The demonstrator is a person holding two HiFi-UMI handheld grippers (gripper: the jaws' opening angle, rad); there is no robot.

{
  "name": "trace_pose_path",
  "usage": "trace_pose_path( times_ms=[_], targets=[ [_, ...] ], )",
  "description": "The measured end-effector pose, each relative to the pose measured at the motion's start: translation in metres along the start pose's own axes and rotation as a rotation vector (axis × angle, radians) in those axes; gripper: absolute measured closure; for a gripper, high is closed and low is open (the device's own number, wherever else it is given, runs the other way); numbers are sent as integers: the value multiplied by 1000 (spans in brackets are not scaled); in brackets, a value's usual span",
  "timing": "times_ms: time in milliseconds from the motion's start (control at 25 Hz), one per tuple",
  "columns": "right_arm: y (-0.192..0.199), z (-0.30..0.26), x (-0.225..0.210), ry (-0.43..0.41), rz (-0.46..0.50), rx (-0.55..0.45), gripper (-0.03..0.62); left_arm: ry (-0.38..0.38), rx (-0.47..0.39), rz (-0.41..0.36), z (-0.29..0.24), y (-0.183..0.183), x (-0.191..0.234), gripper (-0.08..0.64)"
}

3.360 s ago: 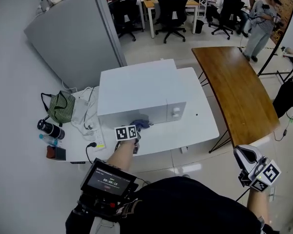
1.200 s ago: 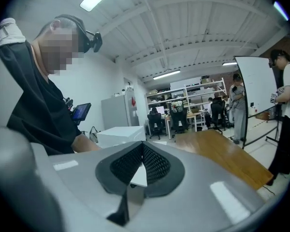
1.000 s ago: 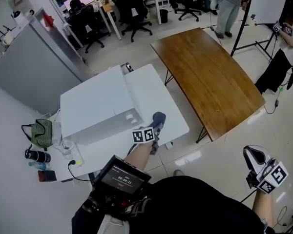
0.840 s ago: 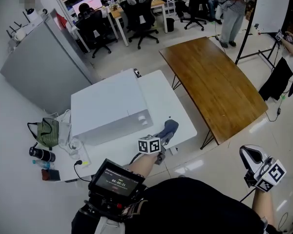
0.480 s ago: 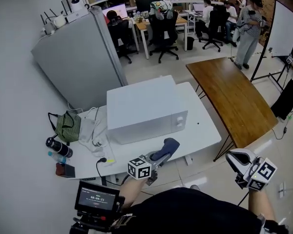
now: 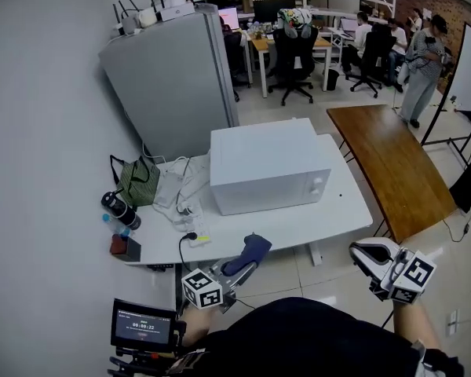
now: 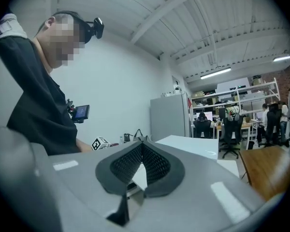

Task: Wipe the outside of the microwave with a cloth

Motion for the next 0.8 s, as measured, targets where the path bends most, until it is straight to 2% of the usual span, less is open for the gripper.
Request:
trace_pose_path(
  times_ms=[200,320,520,640,800],
  targets=[
    [13,72,7,-51,56,-3,588,59,2,-24,-34,17,-85,503],
    [34,128,11,-75,23,-4,588,100,16,-8,-72,42,-142,503],
    [62,213,6,-89,-24,-11,588,110,-9,39,-118,69,-219,503],
    [65,239,12,-103,-39,-21,588,89,-2,14,-116,61,-258,503],
    [54,240,33,-146,-42,-35,588,44,-41,-28,-87,47,-279,503]
  ],
)
Point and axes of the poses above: the fingertips, and each gripper's own axes: z backward along the fingers, x to its left, y out of its underside, the point moved 8 cm from there along z, backward along the fingers, and after that the axes turned 1 degree about -y, right-handed, at the moved point
